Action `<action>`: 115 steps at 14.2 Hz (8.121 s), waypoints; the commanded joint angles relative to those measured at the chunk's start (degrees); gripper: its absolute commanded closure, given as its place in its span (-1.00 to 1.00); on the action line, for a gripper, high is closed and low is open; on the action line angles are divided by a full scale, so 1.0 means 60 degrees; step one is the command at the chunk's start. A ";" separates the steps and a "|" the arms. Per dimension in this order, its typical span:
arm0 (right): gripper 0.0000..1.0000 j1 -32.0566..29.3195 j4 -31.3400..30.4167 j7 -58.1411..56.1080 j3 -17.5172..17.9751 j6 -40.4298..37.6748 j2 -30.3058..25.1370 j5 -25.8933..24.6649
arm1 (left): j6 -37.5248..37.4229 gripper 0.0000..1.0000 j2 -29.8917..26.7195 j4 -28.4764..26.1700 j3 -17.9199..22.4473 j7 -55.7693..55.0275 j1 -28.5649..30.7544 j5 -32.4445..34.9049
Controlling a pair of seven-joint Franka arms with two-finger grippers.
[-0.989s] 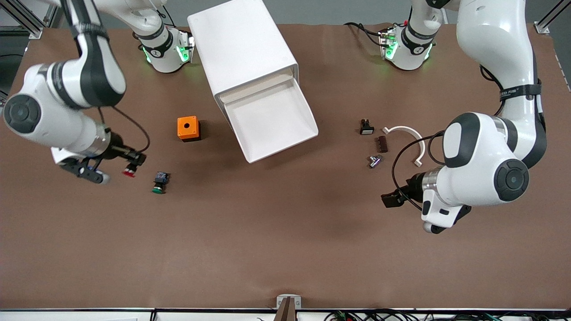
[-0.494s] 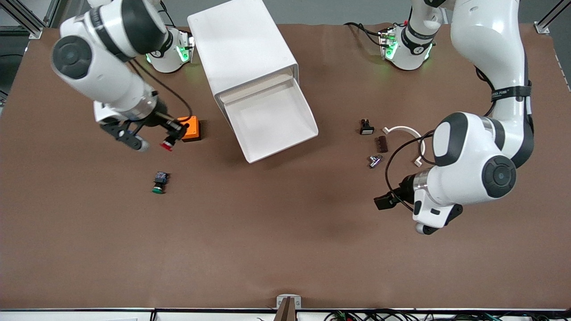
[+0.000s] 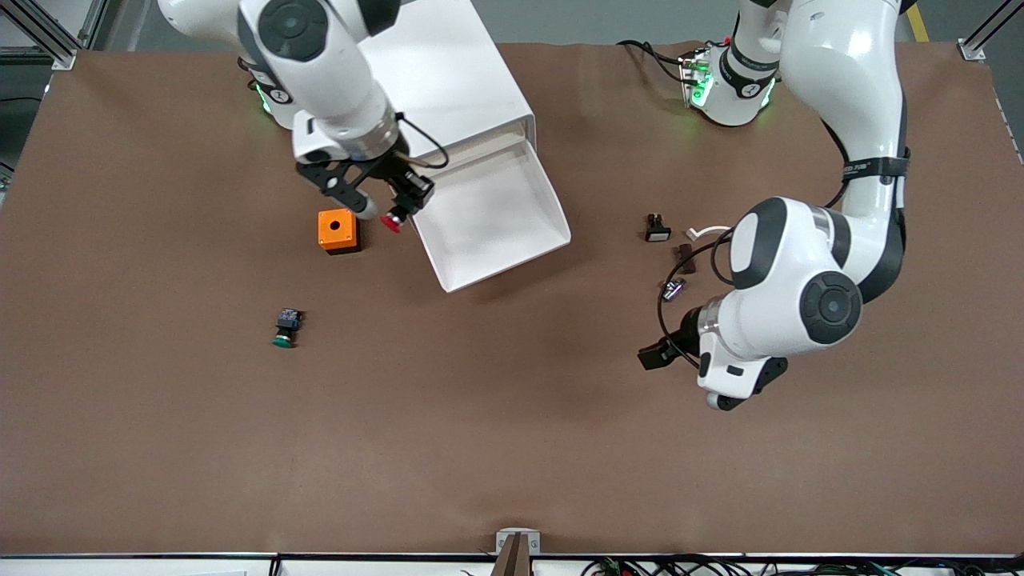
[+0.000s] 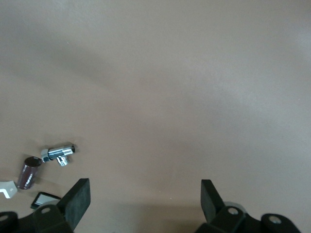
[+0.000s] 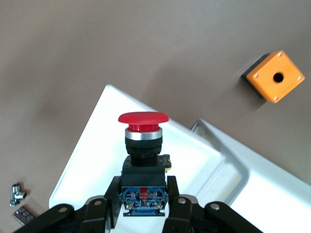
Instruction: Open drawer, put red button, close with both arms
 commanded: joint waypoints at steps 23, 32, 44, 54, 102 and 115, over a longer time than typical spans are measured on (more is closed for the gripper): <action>1.00 0.2249 0.0031 0.2608 -0.0175 0.2481 0.2633 -0.0258 | 0.3539 -1.00 -0.1398 -0.3697 0.0082 -0.1711 -0.2900 0.0181; -1.00 0.1665 0.2445 -0.0096 -0.0219 -0.0327 0.2619 -0.1063 | 0.3540 -1.00 -0.1253 -0.3684 0.0082 -0.2371 -0.3560 0.0781; -1.00 -0.2506 0.2903 -0.9089 -0.0234 -0.2601 0.1111 -0.1372 | 0.3525 -1.00 -0.0887 -0.3610 0.0024 -0.2751 -0.4555 0.1324; -1.00 -0.5939 0.3635 -1.2465 -0.0234 -0.4287 0.1052 -0.1327 | 0.3466 -1.00 -0.0784 -0.3581 -0.0327 -0.3688 -0.5113 0.1177; -1.00 -0.7463 0.2346 -1.3022 -0.0205 -0.4506 -0.1556 -0.1283 | 0.3437 -1.00 -0.2568 -0.4501 -0.1559 -0.1701 -0.1614 -0.0039; -1.00 -0.7697 0.1760 -1.3637 -0.0219 -0.4345 -0.1937 -0.1166 | 0.1916 -1.00 -0.6041 -0.7082 -0.1588 0.4071 0.2047 0.1485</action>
